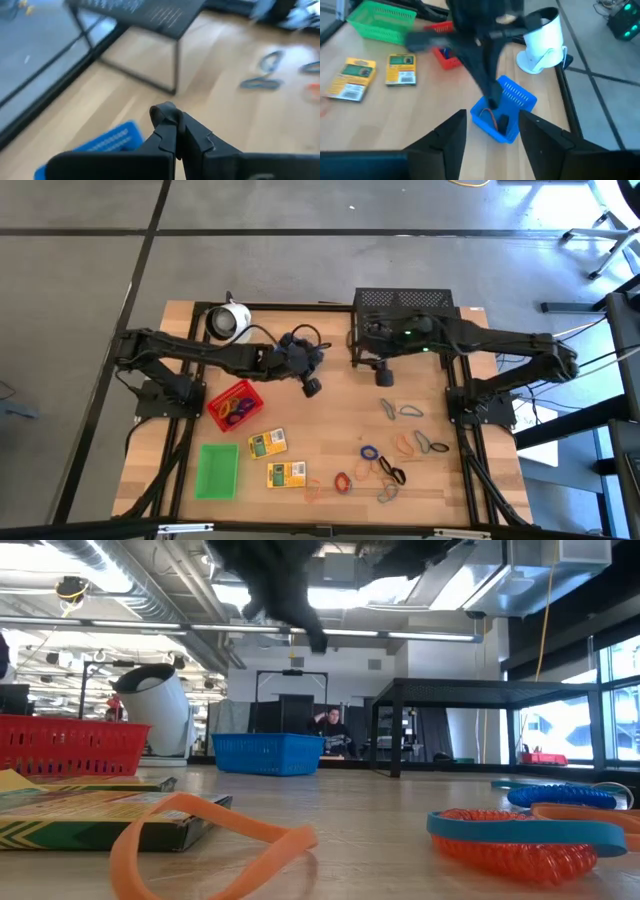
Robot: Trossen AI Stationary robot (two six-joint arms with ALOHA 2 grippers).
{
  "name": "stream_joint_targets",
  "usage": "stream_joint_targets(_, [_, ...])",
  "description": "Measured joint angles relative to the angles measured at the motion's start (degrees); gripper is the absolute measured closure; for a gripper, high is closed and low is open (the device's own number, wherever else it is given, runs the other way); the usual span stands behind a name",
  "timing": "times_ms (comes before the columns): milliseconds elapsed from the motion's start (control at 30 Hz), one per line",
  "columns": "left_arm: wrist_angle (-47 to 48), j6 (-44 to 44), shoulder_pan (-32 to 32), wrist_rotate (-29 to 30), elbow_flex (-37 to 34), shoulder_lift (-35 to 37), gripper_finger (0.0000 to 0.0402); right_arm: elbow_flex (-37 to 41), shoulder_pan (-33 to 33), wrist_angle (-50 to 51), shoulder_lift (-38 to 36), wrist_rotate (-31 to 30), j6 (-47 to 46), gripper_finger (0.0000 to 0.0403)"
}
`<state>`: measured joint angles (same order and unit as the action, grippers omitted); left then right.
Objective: Pick & Place Office Desk Supplies
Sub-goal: Put the black rubber band into the blue bin
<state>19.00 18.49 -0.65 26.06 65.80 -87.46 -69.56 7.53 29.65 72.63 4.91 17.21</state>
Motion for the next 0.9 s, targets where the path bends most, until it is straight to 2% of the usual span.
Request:
stream_joint_targets(133, [4.0,4.44,-3.4,-0.08,0.0,-3.06,0.0397,0.0,0.0,7.51,-5.39,-0.02,-5.17,0.0219])
stream_joint_targets(367, [10.87,11.68,-8.27,-1.24,0.02,-9.08,0.0396,0.0,-0.01,27.63,-11.02,-0.17,-17.12,0.023])
stream_joint_targets(467, [11.64,12.28,-9.81,-4.63,-0.04,-11.3,0.0396,0.55,-0.02,33.33,-11.03,-3.91,-20.31,0.0235])
stream_joint_targets(533, [12.18,12.3,-10.55,-7.02,-0.04,-12.2,0.0396,2.81,-0.29,33.71,-11.21,-7.53,-21.59,0.0238])
stream_joint_targets(667, [12.92,12.32,-11.21,-11.2,-0.04,-12.99,0.0396,10.27,-0.48,33.15,-11.8,-8.58,-24.76,0.0246])
stream_joint_targets(900, [13.52,12.32,-11.21,-11.43,0.0,-12.18,0.0371,25.22,-0.5,27.61,-11.97,-8.29,-33.62,0.0265])
